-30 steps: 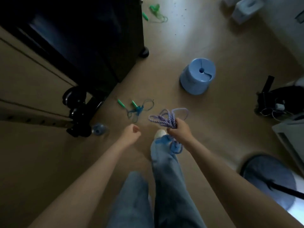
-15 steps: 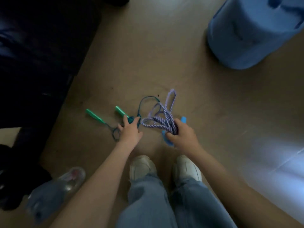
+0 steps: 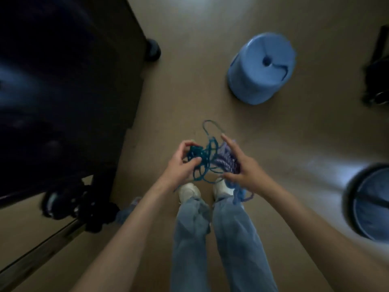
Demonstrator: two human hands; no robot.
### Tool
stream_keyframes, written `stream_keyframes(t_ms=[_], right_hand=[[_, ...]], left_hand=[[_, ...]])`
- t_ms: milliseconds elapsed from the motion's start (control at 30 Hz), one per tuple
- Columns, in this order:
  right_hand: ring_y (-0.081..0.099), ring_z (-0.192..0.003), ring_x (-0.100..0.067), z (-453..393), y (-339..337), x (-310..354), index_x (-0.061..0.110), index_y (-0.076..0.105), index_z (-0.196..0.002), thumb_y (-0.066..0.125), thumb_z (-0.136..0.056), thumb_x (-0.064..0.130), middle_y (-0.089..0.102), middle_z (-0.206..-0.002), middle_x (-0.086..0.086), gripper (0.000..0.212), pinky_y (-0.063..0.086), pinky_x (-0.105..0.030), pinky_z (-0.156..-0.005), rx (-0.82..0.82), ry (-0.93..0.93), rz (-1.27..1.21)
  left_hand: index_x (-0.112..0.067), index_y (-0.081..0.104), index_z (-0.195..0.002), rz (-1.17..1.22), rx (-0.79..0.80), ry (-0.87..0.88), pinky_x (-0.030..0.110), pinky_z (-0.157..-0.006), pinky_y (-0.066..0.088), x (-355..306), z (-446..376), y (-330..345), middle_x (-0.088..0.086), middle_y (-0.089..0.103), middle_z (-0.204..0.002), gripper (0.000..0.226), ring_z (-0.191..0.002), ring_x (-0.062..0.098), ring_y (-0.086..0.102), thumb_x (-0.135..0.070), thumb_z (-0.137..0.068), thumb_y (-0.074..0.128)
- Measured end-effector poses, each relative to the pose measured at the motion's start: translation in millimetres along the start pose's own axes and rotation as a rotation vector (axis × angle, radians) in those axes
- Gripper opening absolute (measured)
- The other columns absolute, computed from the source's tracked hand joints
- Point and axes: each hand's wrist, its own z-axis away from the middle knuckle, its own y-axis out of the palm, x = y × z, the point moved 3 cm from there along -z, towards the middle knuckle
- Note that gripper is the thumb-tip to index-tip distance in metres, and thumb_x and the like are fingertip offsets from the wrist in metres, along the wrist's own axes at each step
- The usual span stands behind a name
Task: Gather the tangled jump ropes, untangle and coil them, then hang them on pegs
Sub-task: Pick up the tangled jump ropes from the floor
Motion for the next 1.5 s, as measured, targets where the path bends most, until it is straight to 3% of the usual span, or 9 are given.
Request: stream_keyframes(t_ms=[133, 333, 500, 633, 833, 967, 1167, 1300, 1500], right_hand=[[0.053, -0.119, -0.013, 64.1, -71.9, 107.1, 0.042, 0.033, -0.135, 0.08, -0.07, 0.016, 0.052, -0.132, 0.003, 0.084, 0.041, -0.03, -0.103, 0.044, -0.105, -0.228], [0.056, -0.068, -0.001, 69.1, -187.5, 174.5, 0.021, 0.051, -0.092, 0.078, -0.072, 0.02, 0.058, -0.078, 0.012, 0.033, 0.042, -0.01, -0.063, -0.289, -0.118, -0.232], [0.054, -0.076, -0.02, 17.8, -292.8, 175.5, 0.013, 0.05, -0.083, 0.068, -0.08, 0.009, 0.057, -0.081, -0.008, 0.019, 0.044, -0.034, -0.07, -0.508, -0.038, -0.387], [0.05, -0.071, -0.019, -24.7, -378.0, 177.1, 0.01, 0.047, -0.08, 0.067, -0.079, 0.004, 0.049, -0.067, 0.003, 0.021, 0.036, -0.025, -0.06, -0.579, -0.014, -0.308], [0.051, -0.077, -0.019, -94.0, -479.6, 164.9, 0.022, 0.041, -0.071, 0.065, -0.083, 0.006, 0.048, -0.071, 0.008, 0.031, 0.043, -0.034, -0.069, -0.605, 0.112, -0.414], [0.048, -0.074, -0.02, -152.1, -537.3, 146.5, 0.021, 0.04, -0.069, 0.065, -0.079, 0.001, 0.049, -0.07, 0.003, 0.033, 0.039, -0.03, -0.063, -0.651, 0.228, -0.471], [0.051, -0.094, -0.021, -265.8, -601.3, 112.7, 0.006, 0.058, -0.113, 0.056, -0.08, -0.006, 0.057, -0.104, -0.01, 0.035, 0.043, -0.029, -0.075, -0.651, 0.485, -0.561], [0.052, -0.115, -0.035, -318.0, -637.2, 135.4, 0.002, 0.059, -0.113, 0.057, -0.085, -0.001, 0.058, -0.119, -0.021, 0.028, 0.043, -0.041, -0.097, -0.597, 0.643, -0.628], [0.055, -0.052, -0.016, -368.5, -697.7, 212.6, 0.015, 0.048, -0.072, 0.039, -0.092, -0.002, 0.055, -0.07, -0.009, 0.027, 0.043, -0.017, -0.043, -0.618, 0.557, -0.782]], left_hand=[[-0.009, 0.045, -0.118, 0.004, 0.225, 0.087, 0.017, -0.07, 0.051, -129.5, 73.2, 17.1, 0.009, 0.056, -0.112, 0.031, -0.094, 0.017, 0.058, 0.003, -0.089, 0.049], [-0.021, 0.053, -0.099, -0.03, 0.154, 0.181, 0.018, -0.067, 0.053, -265.9, 68.6, 48.3, 0.006, 0.057, -0.106, 0.037, -0.079, 0.007, 0.064, 0.013, -0.085, 0.048], [-0.021, 0.055, -0.095, -0.055, 0.11, 0.17, 0.022, -0.065, 0.054, -359.7, 1.7, 85.9, 0.006, 0.055, -0.111, 0.026, -0.073, 0.01, 0.065, 0.004, -0.088, 0.051], [-0.015, 0.059, -0.11, -0.589, -0.091, 0.275, 0.032, -0.08, 0.046, -437.6, -55.0, 102.7, 0.006, 0.049, -0.112, 0.03, -0.091, 0.025, 0.058, 0.0, -0.085, 0.05], [-0.016, 0.059, -0.088, -0.606, -0.063, 0.244, 0.029, -0.075, 0.046, -528.9, -142.8, 110.0, 0.012, 0.065, -0.095, 0.024, -0.086, 0.026, 0.063, 0.003, -0.084, 0.045], [-0.006, 0.065, -0.095, -0.805, 0.025, 0.174, 0.033, -0.082, 0.048, -566.4, -230.0, 119.3, 0.019, 0.067, -0.098, 0.022, -0.091, 0.029, 0.064, 0.001, -0.085, 0.046], [-0.008, 0.064, -0.103, -1.157, 0.259, 0.156, 0.028, -0.081, 0.046, -655.1, -377.8, 133.3, 0.012, 0.066, -0.104, 0.022, -0.093, 0.023, 0.063, -0.007, -0.089, 0.047], [-0.006, 0.06, -0.108, -1.151, 0.31, 0.166, 0.026, -0.077, 0.047, -732.7, -434.7, 136.7, 0.011, 0.064, -0.106, 0.023, -0.088, 0.019, 0.061, -0.007, -0.092, 0.044], [-0.005, 0.06, -0.108, -1.104, 0.289, 0.128, 0.032, -0.08, 0.049, -797.5, -479.0, 129.0, 0.013, 0.064, -0.106, 0.023, -0.089, 0.02, 0.062, -0.008, -0.092, 0.043]])
